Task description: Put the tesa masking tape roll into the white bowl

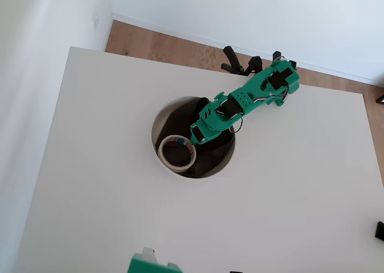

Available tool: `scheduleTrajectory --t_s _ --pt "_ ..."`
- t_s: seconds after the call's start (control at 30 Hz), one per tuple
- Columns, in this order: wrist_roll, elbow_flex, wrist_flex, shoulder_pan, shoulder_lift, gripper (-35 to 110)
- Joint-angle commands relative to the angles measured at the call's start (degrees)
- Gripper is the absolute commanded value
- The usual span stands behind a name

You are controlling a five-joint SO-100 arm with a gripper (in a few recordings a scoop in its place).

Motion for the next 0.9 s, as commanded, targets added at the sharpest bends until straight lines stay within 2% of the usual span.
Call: scheduleTrajectory --t_s 0.0,0.17,0.57,0.87 --pt "1.9 -12.7 2.9 -0.5 5.7 -8" --pt "3.3 -22.5 7.6 -2.7 7.0 -8" --pt "3.4 -22.9 12.4 -8.2 16.6 -8" --pt "2.3 -22.8 21.4 -21.7 26.5 -8"
